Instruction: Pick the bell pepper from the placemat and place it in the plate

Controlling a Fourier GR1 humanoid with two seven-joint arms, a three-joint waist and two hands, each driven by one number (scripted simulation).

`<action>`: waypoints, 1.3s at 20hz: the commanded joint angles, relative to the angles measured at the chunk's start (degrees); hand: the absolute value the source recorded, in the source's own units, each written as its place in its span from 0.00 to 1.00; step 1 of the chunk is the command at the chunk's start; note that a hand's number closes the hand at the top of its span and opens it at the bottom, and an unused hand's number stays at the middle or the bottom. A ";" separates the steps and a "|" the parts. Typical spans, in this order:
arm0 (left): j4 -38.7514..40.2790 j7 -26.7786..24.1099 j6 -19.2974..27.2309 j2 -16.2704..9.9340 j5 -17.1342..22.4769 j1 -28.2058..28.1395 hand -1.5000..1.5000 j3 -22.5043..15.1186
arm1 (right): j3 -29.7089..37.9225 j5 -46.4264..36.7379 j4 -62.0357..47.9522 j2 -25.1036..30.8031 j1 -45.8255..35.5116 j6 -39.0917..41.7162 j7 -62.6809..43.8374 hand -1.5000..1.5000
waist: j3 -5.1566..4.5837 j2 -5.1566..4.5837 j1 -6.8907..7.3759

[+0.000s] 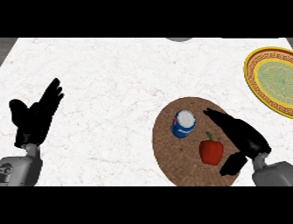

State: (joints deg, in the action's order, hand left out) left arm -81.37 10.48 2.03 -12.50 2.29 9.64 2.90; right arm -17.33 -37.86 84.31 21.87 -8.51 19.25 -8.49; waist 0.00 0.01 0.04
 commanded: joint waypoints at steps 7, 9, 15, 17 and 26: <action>1.53 -1.78 -1.02 1.07 -1.59 0.19 0.50 0.50 | -3.44 -5.72 -2.12 -2.66 -1.69 6.84 1.53 1.00 | -0.01 0.00 -0.02; 4.96 -3.70 -3.48 -1.10 0.42 1.32 0.50 3.50 | -4.09 -6.31 -1.64 -3.25 -0.62 5.28 4.48 1.00 | -0.01 -0.02 -0.09; -4.94 3.73 -1.51 1.16 -0.65 -0.90 0.50 0.53 | -3.24 -8.12 -4.89 -5.25 1.93 -0.04 8.88 1.00 | 0.03 0.07 0.10; -0.80 -1.65 -1.45 1.85 -1.97 -2.42 0.50 0.84 | -2.51 -8.92 -7.09 -7.38 -1.09 -0.03 7.94 1.00 | 0.01 -0.02 0.10; 2.85 -0.21 -1.78 1.62 -1.35 1.59 0.50 2.50 | 2.31 -8.83 -3.78 -3.25 -5.39 -2.14 17.83 1.00 | -0.01 0.02 -0.26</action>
State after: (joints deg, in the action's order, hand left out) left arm -80.64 10.25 0.14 -11.20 0.99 10.11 4.92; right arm -16.19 -45.18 77.50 17.88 -13.67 19.87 8.08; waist -0.18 0.12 0.02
